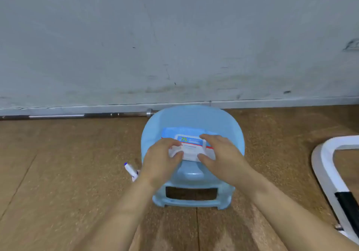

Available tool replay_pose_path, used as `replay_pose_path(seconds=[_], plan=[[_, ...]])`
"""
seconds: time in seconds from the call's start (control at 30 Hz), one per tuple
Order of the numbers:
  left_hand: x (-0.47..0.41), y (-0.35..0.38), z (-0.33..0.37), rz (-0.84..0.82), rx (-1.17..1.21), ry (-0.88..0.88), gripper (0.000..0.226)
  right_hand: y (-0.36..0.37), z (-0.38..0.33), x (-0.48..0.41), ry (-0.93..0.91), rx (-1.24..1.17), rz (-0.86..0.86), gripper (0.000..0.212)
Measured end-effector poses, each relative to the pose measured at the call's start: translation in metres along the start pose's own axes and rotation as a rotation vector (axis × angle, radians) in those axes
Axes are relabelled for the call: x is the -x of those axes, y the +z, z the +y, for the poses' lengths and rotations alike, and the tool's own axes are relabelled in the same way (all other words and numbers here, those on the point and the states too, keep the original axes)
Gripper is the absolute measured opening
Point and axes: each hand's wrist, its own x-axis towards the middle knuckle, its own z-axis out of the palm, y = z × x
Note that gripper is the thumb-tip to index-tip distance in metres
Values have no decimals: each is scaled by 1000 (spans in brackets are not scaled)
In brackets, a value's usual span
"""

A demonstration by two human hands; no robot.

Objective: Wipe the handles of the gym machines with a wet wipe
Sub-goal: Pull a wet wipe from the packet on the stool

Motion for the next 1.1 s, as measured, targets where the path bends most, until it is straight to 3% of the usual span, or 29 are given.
replay_pose_path(seconds=[0.17, 0.3, 0.5, 0.63, 0.8, 0.9, 1.03, 1.1], plan=[[-55, 27, -39, -145, -306, 320, 65, 26, 17, -49, -159, 376, -6, 60], [-75, 16, -29, -266, -530, 351, 65, 18, 16, -61, -135, 380, -10, 64], [-80, 11, -31, -234, -523, 418, 84, 13, 9, -59, -92, 332, -101, 57], [-74, 18, -41, -125, -364, 384, 53, 10, 0, -56, -42, 369, -164, 48], [-70, 24, -46, -97, -298, 387, 46, 10, -7, -51, -27, 418, -164, 38], [-68, 27, -47, -89, -346, 412, 48, 16, -6, -60, -51, 397, -72, 29], [-67, 27, -51, -58, -313, 427, 50, 23, -8, -59, -58, 489, -72, 47], [-65, 25, -53, -64, -241, 408, 52, 24, -3, -57, -118, 493, -31, 43]])
